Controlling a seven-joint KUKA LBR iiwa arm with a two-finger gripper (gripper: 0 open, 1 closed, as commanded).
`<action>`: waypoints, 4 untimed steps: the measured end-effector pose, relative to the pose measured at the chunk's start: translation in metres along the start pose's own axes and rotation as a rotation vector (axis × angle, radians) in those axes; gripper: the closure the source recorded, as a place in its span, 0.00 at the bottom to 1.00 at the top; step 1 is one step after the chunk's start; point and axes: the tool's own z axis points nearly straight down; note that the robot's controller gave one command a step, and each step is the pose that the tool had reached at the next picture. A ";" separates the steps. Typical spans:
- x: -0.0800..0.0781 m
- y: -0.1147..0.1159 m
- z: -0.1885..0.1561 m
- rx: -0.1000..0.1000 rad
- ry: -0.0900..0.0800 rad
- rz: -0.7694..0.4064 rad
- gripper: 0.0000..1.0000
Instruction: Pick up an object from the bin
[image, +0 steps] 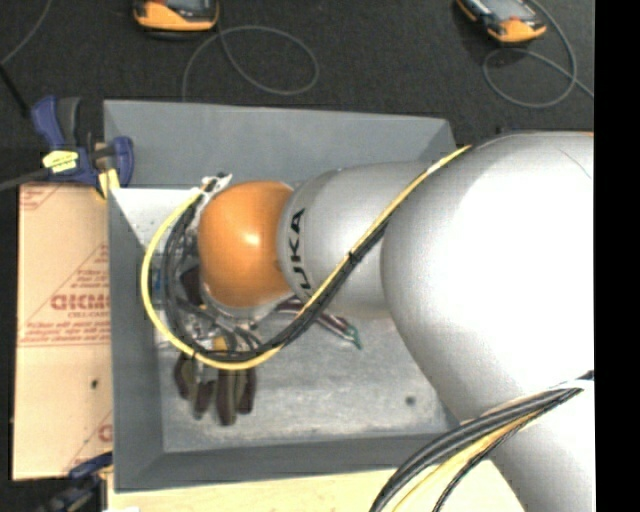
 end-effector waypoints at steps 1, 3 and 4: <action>0.000 0.000 0.000 0.000 0.000 0.001 1.00; -0.005 -0.015 -0.098 0.000 -0.003 -0.011 1.00; -0.005 -0.012 -0.138 0.001 0.004 -0.025 1.00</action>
Offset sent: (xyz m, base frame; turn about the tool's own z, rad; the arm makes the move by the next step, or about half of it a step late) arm 0.0067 -0.0132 0.0978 -0.0148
